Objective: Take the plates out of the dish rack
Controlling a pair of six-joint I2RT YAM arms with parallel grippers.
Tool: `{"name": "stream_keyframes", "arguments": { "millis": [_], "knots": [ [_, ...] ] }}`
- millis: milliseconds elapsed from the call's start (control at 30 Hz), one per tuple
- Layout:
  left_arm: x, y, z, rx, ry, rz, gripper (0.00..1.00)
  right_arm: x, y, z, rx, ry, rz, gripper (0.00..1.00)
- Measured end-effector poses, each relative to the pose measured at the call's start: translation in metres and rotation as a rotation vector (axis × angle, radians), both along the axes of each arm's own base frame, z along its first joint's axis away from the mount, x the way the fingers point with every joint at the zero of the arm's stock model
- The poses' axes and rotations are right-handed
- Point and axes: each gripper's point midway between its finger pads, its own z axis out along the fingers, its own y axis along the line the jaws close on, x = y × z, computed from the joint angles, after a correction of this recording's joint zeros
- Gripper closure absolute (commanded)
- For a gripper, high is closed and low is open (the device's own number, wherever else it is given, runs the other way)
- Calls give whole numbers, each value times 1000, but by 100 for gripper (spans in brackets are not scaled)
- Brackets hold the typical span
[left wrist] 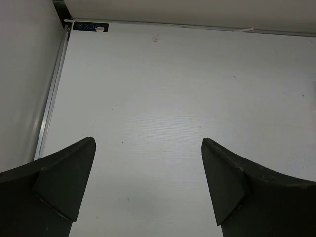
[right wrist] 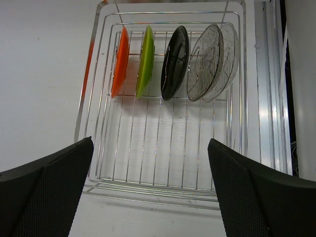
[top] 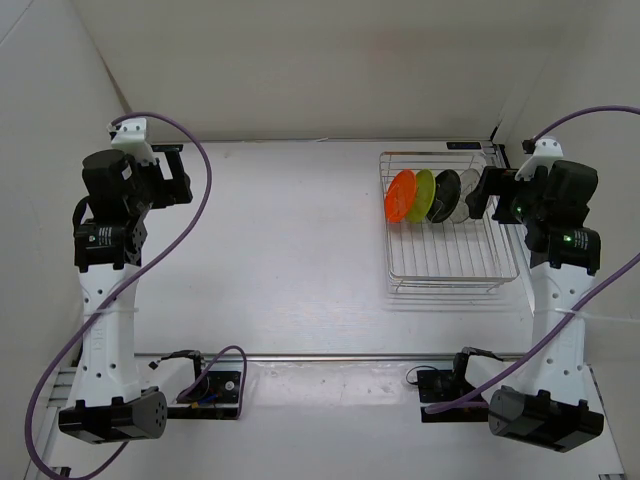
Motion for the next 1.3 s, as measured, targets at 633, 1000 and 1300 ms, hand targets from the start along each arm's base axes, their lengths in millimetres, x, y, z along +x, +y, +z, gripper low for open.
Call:
{"name": "stream_keyframes", "arguments": {
  "millis": [633, 1000, 1300],
  "knots": [
    [5, 1, -12, 13, 41, -5, 0, 14, 39, -26, -87, 69, 177, 0],
    [28, 10, -51, 44, 158, 15, 0, 78, 93, -40, -162, 125, 282, 21],
    [24, 19, -67, 80, 200, 43, 0, 128, 108, -102, -229, 254, 263, 28]
  ]
}}
